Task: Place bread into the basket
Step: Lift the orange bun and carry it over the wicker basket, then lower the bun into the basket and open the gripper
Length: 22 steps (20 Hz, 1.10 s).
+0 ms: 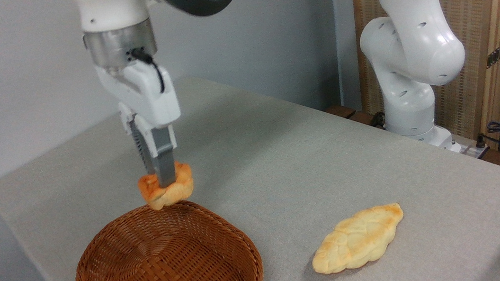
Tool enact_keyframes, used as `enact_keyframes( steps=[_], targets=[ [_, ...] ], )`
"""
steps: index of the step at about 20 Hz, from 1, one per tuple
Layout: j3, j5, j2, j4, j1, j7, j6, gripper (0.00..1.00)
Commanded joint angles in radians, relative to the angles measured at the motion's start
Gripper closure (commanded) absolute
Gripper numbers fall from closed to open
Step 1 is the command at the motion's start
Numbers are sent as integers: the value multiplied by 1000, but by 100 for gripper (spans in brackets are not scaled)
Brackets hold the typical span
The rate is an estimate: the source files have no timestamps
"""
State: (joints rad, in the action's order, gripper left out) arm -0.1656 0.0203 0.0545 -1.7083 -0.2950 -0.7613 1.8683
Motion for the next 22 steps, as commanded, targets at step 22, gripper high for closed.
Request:
enact_keyframes(
  steps=[22],
  targets=[
    [-12, -6, 125, 171, 28, 68, -124, 0]
  ],
)
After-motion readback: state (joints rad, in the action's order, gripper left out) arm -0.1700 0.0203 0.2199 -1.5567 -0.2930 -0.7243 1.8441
